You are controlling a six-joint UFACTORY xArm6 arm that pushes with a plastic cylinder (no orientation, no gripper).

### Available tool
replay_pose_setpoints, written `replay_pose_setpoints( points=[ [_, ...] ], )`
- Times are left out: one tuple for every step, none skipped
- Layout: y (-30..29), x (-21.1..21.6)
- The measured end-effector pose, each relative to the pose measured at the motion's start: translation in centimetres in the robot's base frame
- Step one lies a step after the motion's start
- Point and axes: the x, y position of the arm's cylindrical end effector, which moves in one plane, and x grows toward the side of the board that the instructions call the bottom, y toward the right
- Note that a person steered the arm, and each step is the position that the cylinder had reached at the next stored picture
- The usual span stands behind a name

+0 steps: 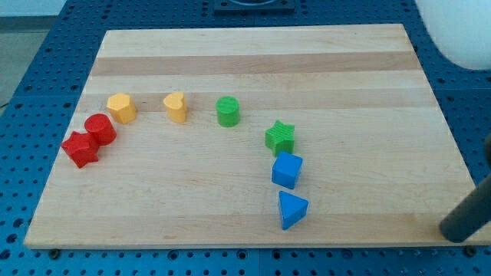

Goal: Push red star and red circle closer to yellow heart

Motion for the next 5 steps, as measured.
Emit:
replay_pose_setpoints(
  points=[
    [-9.8,0.0],
    [-22.0,0.1],
    [-28.0,-1.3],
    [-37.5,-5.9],
    [-48.9,-6.4]
  ],
)
